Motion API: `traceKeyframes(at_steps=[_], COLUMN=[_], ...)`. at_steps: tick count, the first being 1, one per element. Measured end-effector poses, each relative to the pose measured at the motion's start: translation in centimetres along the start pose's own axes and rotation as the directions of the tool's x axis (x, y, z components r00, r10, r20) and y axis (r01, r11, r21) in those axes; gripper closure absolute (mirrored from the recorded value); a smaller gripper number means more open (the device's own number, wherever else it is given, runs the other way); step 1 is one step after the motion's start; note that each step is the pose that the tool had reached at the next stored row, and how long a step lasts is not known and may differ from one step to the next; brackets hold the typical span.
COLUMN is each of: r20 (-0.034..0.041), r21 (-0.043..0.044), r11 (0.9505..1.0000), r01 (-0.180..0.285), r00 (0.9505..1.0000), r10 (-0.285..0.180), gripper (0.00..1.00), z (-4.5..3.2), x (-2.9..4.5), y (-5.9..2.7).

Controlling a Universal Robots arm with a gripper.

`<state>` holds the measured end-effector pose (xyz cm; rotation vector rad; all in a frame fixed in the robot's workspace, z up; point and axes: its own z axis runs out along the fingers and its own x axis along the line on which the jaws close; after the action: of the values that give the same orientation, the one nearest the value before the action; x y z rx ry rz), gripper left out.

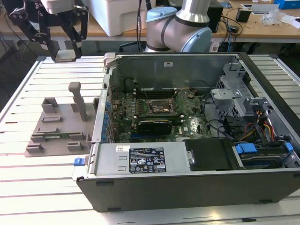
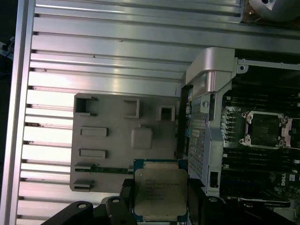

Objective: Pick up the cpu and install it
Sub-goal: 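Pick up the cpu and move it towards the insertion slot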

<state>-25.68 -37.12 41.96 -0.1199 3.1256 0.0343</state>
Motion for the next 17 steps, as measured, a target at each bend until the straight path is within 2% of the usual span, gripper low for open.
traceKeyframes(at_steps=[17], r20=[0.0001], r21=[0.0002], r11=[1.0000], r01=[0.000], r00=[1.0000], r10=[0.000], gripper=[0.45], z=[0.77], x=[-1.70], y=[-0.08])
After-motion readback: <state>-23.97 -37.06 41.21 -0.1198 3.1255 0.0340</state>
